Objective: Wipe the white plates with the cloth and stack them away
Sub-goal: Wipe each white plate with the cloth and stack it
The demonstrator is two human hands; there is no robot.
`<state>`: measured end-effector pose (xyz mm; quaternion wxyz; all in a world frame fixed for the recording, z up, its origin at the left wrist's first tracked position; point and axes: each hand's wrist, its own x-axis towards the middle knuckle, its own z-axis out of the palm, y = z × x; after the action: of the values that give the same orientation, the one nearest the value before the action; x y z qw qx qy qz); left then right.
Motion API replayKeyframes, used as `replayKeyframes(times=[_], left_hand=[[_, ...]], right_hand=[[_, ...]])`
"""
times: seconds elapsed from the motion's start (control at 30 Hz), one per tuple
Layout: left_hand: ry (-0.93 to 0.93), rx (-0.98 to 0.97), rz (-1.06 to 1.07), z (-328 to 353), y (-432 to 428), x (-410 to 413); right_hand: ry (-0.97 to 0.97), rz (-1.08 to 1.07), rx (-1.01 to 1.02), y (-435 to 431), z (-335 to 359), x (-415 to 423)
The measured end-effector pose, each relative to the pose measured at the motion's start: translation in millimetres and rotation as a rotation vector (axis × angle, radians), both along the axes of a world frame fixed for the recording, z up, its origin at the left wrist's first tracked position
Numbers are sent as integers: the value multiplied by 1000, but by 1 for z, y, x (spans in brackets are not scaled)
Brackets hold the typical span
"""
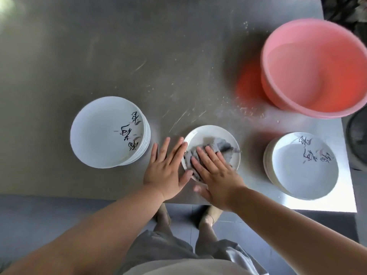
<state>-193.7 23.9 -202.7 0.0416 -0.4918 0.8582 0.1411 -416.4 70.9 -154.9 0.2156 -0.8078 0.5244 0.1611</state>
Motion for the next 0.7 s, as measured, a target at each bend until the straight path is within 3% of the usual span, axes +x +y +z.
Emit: replayKeyframes(times=[0.07,0.23,0.37,0.5,0.7], left_hand=[[3,6,5,1,1,0],[20,34,2,3,0,1],[15,28,1,3,-1,1],[13,39,-2,1,1,1],[-6,-13,-10,-1,1,0]], right_hand=[[43,25,15,17,4,-16],[172,-240,-45,-4,7,-29],[61,-393,-45,-29,-3,8],[16,-156,15,-6,-3,26],[96,86,16,14,9,-38]])
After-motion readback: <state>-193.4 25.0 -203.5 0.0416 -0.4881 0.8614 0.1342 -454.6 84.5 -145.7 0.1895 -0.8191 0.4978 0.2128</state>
